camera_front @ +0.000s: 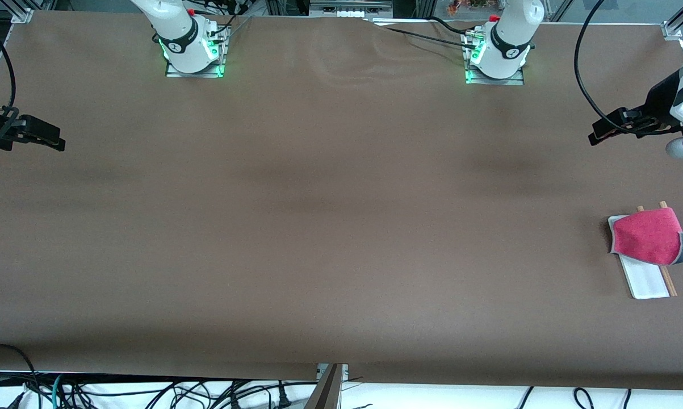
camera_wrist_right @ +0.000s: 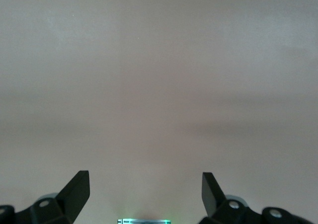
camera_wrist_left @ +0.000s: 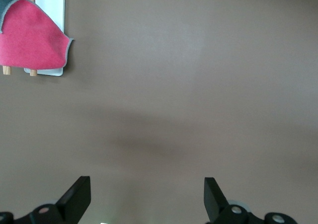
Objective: Pass towel and hang on rack
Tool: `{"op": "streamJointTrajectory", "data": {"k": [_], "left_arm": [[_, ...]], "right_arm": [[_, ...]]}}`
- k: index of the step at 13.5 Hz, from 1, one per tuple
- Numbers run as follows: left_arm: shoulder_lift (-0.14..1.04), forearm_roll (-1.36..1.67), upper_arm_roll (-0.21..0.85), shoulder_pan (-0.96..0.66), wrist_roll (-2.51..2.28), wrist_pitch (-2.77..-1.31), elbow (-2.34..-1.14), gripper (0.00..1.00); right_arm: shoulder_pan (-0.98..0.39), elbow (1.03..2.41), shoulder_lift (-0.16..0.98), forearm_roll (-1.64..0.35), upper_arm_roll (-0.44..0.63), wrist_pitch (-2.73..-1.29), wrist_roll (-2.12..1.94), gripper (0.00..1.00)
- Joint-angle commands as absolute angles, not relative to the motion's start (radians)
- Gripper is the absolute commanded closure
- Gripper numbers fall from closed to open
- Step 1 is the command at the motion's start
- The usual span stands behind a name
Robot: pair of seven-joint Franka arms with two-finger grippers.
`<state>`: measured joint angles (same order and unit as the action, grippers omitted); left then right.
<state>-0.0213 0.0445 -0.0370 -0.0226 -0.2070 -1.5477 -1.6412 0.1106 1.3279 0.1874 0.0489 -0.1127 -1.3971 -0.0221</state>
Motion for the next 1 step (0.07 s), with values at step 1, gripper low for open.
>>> {"op": "streamJointTrajectory", "data": {"k": [1], "left_arm": [[-0.018, 0.058, -0.041, -0.025, -0.206, -1.555, -1.623, 0.00]], "right_arm": [[0.110, 1.316, 0.189, 0.058, -0.115, -1.396, -0.041, 0.00]]}}
